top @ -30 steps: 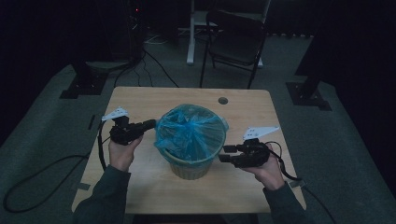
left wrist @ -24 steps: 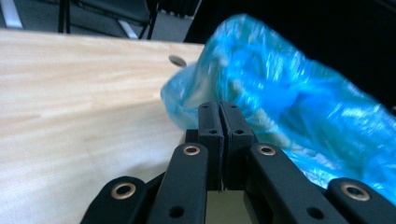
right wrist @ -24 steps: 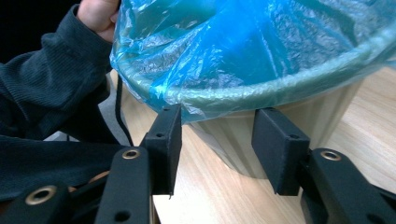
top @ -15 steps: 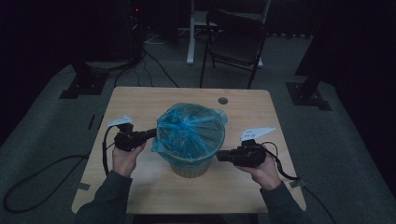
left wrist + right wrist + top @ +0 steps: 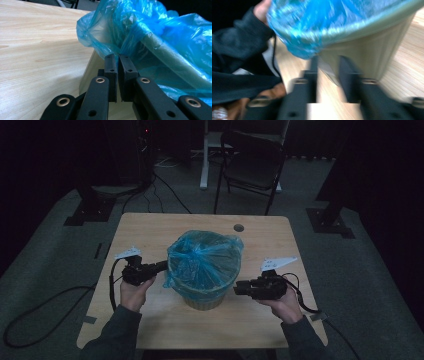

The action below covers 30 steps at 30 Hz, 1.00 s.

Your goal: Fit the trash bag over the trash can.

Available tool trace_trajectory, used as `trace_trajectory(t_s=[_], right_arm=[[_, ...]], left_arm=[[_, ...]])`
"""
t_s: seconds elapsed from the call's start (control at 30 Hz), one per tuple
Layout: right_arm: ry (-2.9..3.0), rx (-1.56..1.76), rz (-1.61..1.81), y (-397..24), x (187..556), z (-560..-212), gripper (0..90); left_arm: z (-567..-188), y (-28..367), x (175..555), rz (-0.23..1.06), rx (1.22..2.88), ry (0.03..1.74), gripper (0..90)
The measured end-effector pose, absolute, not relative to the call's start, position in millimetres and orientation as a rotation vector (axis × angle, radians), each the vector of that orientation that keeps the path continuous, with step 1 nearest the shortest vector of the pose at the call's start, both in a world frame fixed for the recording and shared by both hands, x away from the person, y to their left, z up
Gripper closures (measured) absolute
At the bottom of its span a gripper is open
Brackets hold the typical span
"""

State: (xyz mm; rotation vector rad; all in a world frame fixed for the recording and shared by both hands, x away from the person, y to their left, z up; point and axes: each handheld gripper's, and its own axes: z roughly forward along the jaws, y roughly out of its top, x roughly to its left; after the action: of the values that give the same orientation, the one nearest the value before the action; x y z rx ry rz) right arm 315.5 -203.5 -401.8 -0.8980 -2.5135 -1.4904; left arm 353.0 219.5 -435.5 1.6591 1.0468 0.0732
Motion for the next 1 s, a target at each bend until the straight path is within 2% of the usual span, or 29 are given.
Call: trace_trajectory(t_s=[0.1,0.23,0.27,0.33,0.37,0.4,0.43,0.47,1.0], right_arm=[[-2.49,-0.895,-1.503,-202,316,-399,49.2],[-2.477,-0.87,-1.494,-194,316,-400,48.6],[-2.483,-0.871,-1.491,-192,317,-400,50.7],[-2.464,-0.85,-1.499,-190,319,-401,64.9],[-2.464,-0.85,-1.499,-190,319,-401,64.9],[-2.454,-0.83,-1.502,-189,320,-401,70.6],[-2.453,-0.813,-1.512,-190,320,-400,83.4],[-2.461,-0.817,-1.52,-191,319,-400,90.0],[-2.513,-1.073,-1.327,-212,332,-425,90.0]], left_arm=[[-434,219,352,0.073,1.651,1.039,84.7],[-431,216,350,0.071,1.639,1.012,83.7],[-430,216,350,0.071,1.638,1.007,83.4],[-429,215,349,0.076,1.642,1.007,83.1],[-429,215,349,0.076,1.642,1.007,82.9],[-430,216,348,0.072,1.637,1.006,82.9],[-430,217,349,0.07,1.635,1.003,82.3],[-430,217,348,0.069,1.632,1.002,82.1],[-435,216,346,0.066,1.655,1.009,81.9]])
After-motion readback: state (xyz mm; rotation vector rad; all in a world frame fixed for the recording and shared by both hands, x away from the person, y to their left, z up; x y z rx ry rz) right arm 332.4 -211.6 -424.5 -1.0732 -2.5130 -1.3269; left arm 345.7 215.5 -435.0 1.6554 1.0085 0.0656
